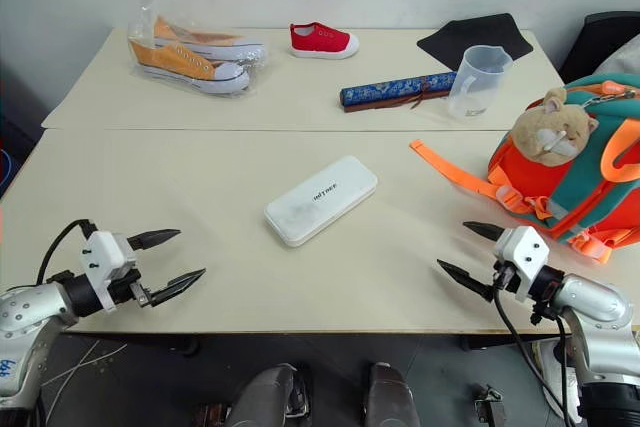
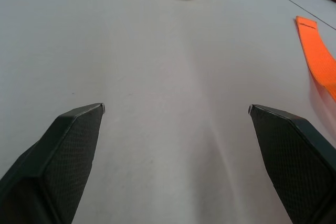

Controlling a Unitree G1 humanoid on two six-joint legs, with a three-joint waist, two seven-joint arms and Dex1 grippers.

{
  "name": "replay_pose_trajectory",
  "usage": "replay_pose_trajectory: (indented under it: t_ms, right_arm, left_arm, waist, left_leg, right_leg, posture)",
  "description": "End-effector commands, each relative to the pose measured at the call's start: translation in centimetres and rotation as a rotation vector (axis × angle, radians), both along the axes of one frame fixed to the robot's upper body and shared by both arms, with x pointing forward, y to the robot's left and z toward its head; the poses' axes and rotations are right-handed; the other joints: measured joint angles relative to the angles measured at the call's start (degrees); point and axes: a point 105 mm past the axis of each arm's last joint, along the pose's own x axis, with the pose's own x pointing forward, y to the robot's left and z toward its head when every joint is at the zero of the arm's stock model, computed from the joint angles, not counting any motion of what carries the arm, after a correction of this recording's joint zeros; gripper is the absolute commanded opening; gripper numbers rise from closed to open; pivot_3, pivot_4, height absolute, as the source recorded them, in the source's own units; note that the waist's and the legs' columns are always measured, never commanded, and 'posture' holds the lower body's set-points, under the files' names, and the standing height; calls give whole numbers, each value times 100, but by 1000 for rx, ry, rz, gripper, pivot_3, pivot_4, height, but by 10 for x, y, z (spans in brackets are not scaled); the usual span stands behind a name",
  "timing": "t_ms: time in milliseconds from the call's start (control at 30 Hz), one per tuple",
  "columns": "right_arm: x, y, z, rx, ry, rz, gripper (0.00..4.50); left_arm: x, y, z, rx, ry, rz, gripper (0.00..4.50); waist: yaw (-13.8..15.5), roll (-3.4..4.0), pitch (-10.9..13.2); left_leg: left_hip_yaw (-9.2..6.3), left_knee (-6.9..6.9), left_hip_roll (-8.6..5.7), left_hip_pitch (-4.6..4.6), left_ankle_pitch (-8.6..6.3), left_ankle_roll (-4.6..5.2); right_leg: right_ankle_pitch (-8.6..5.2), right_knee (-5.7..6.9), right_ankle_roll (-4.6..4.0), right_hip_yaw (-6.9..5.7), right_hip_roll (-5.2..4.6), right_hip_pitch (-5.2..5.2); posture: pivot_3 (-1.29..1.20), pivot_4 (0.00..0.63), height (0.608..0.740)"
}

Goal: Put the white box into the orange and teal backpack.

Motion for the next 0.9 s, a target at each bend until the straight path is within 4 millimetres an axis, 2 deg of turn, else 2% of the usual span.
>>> replay_pose_trajectory:
  t_ms: [33,333,433,500,533,633,733,900]
  right_arm:
    - [2,-1,10,-11,-49,6,4500]
    - [10,3,17,72,-63,-28,4500]
    - [24,18,27,172,-30,-65,4500]
    - [35,29,31,158,-6,-84,4087]
    - [39,36,33,147,2,-87,3910]
    - [56,58,38,106,-12,-136,2904]
    - [74,71,41,103,-13,-267,1937]
    - [93,103,42,103,2,-413,231]
  left_arm:
    - [-2,1,12,7,-32,-3,4476]
    - [-10,-7,11,-72,36,-26,4476]
    - [-1,-3,20,-150,9,100,4476]
    - [8,-1,23,-184,-29,218,4068]
    - [8,-7,22,-198,-24,234,3896]
    - [7,-32,11,-204,6,273,2972]
    - [7,-57,5,-232,29,278,2103]
    - [14,-77,3,-309,39,345,577]
  waist:
    - [4,0,0]
    - [-5,0,0]
    - [-25,1,0]
    - [-26,2,0]
    - [-22,1,0]
    - [-3,1,0]
    - [1,1,-1]
    - [5,-1,-2]
  left_leg:
    - [0,1,0,0,0,0]
    - [-1,0,0,0,0,-1]
    - [-1,1,0,0,1,-2]
    - [-1,3,0,0,1,-1]
    - [-2,4,0,0,1,-1]
    - [-1,2,0,-1,2,-2]
    - [1,5,-2,-3,1,-3]
    - [0,10,-3,-8,6,-10]
  right_leg:
    - [0,0,0,0,0,0]
    - [0,0,0,0,0,1]
    - [0,2,0,2,0,0]
    - [0,6,0,5,0,-1]
    - [0,8,0,6,-1,-2]
    - [0,10,0,4,0,-4]
    - [0,11,0,4,0,-4]
    - [0,21,0,3,1,-9]
  posture:
    - [0,150,740]
    - [0,150,740]
    - [0,150,740]
    - [0,150,740]
    - [0,150,740]
    - [0,150,740]
    - [0,150,740]
    - [0,150,740]
